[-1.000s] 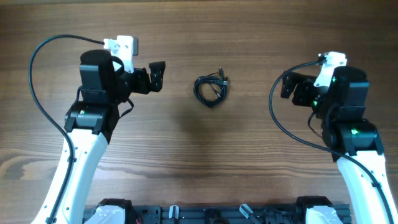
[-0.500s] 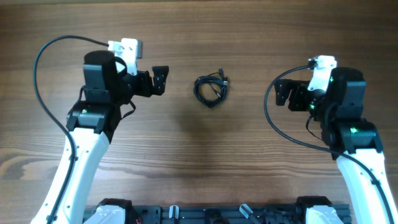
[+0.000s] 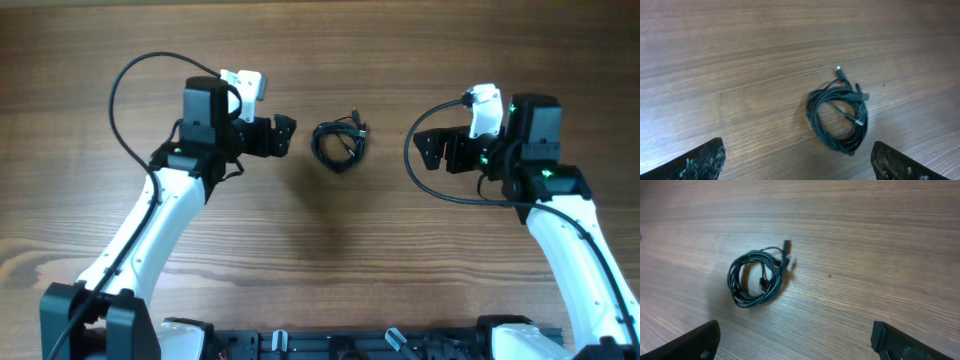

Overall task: Untangle cables
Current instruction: 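Move both grippers inward toward the black cable bundle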

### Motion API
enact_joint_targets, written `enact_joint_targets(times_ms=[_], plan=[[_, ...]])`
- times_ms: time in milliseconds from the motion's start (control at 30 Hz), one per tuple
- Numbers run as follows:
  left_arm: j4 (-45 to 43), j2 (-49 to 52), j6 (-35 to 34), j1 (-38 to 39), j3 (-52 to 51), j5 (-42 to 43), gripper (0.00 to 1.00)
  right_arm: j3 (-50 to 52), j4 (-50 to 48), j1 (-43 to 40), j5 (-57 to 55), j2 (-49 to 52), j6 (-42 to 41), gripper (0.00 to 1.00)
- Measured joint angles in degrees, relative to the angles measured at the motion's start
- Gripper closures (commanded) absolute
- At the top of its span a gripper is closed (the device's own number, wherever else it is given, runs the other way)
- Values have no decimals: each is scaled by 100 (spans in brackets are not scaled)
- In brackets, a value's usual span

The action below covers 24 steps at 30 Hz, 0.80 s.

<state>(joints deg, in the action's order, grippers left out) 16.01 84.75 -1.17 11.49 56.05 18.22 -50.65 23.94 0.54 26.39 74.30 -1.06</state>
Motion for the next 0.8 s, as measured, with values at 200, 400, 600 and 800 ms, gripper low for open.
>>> enact_joint_targets(times_ms=[200, 400, 600, 800], plan=[[-214, 201, 0, 315, 0, 146, 7, 0, -116, 0, 212, 345, 142, 7], [-393, 835, 0, 476, 0, 186, 9, 0, -131, 0, 341, 538, 422, 6], [-601, 1202, 0, 691, 0, 188, 2, 0, -343, 0, 426, 586, 581, 6], [-883, 1276, 0, 903, -2, 186, 7, 0, -487, 0, 529, 935, 719, 6]])
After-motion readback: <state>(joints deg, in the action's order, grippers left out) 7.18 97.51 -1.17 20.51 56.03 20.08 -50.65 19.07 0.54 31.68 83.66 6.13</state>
